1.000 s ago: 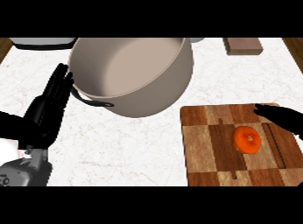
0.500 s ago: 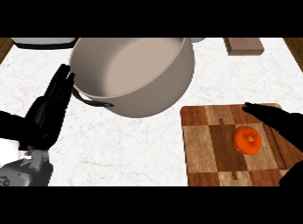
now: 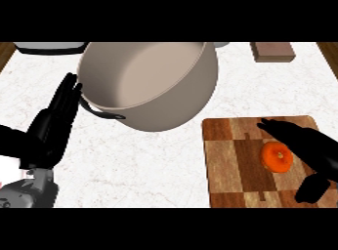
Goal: Pick the squash from the cutting board and place it in the pot
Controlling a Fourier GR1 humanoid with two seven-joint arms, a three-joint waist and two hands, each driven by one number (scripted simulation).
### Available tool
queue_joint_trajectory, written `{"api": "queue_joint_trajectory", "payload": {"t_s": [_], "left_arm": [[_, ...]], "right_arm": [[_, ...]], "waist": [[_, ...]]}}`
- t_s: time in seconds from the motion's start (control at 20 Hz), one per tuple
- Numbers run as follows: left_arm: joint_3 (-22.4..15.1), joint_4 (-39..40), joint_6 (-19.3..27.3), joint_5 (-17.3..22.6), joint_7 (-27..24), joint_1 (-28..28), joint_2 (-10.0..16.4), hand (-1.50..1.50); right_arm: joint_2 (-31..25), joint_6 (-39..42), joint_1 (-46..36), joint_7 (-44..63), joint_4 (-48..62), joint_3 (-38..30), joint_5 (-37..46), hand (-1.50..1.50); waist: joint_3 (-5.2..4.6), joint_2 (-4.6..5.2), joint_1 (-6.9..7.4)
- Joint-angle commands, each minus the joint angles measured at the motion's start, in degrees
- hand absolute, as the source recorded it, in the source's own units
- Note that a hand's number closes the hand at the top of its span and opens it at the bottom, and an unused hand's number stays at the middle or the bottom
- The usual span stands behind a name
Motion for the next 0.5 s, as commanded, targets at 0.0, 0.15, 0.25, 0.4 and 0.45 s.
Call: {"api": "queue_joint_trajectory", "payload": {"t_s": [0.0,0.15,0.25,0.4,0.45], "left_arm": [[0.64,7.82,-1.87,1.32,0.32,-1.06,-0.94,0.0],[1.5,3.57,-1.97,1.27,2.4,1.42,0.15,0.0],[1.66,2.2,-2.21,1.19,4.06,1.52,0.77,0.0],[0.19,4.97,-2.13,-0.01,0.8,1.44,-1.63,0.0],[-0.07,1.36,-0.62,-1.43,3.91,1.68,-1.37,0.0]], "right_arm": [[2.31,0.99,-3.11,2.38,3.46,3.03,4.61,-1.5],[1.94,2.63,-0.08,3.84,-0.62,1.86,4.46,-1.5],[1.31,1.0,-1.25,0.41,4.76,1.48,6.53,-1.5],[5.27,0.14,-0.52,3.7,3.51,5.13,9.84,-1.5],[4.51,-1.9,-0.7,-0.87,8.54,3.61,10.85,-1.5]], "waist": [[-0.48,0.73,-0.18],[-0.48,0.43,-0.49],[-0.45,0.48,-0.23],[-0.47,0.51,-0.58],[-0.43,0.5,-0.25]]}}
